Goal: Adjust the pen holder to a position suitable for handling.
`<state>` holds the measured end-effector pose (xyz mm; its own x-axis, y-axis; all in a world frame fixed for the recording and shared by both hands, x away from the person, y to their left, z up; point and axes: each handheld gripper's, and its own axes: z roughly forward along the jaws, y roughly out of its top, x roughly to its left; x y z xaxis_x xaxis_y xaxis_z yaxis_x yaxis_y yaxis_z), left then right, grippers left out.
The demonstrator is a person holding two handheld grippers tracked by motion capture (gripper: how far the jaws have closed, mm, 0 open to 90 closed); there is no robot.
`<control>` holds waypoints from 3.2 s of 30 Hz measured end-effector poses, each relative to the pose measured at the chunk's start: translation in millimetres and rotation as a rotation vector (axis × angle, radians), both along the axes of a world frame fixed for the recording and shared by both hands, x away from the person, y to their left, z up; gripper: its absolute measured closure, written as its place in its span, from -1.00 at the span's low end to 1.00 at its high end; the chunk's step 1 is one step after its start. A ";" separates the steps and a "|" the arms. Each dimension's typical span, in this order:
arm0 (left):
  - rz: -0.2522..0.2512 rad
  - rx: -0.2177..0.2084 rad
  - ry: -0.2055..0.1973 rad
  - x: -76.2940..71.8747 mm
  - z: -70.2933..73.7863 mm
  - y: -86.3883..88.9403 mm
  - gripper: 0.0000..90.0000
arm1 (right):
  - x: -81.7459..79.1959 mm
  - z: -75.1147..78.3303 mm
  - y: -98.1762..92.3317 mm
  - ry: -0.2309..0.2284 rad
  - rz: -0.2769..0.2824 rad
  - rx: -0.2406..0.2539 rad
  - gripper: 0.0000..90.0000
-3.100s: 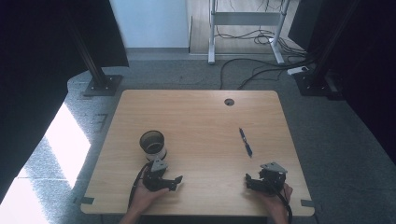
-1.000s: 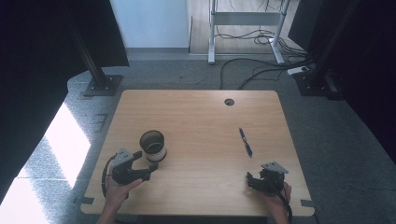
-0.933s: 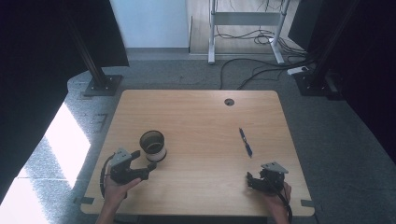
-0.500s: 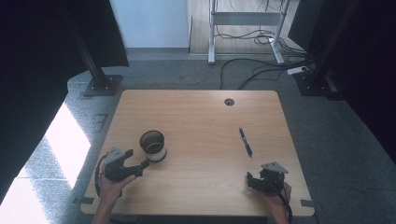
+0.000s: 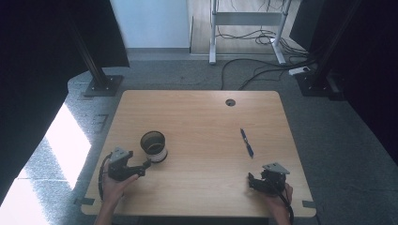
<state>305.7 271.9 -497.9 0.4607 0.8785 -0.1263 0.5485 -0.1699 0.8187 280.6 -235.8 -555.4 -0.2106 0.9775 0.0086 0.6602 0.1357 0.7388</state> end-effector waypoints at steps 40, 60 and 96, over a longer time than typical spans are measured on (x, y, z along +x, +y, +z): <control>0.017 0.076 -0.004 55.0 -17.2 -39.2 -0.80 | -0.2 0.1 0.0 0.000 -0.006 0.001 -0.72; 0.006 0.068 -0.065 46.5 -14.7 -37.5 -0.76 | -0.1 0.0 -0.2 0.000 -0.009 0.001 -0.72; -0.009 0.053 -0.127 16.1 36.7 -71.5 -0.76 | -0.3 0.1 -0.7 0.001 -0.011 0.004 -0.71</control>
<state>321.8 200.4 -461.2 0.4783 0.8780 -0.0197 0.4389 -0.2195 0.8713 280.3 -236.6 -555.3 -0.1998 0.9798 0.0127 0.6622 0.1255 0.7387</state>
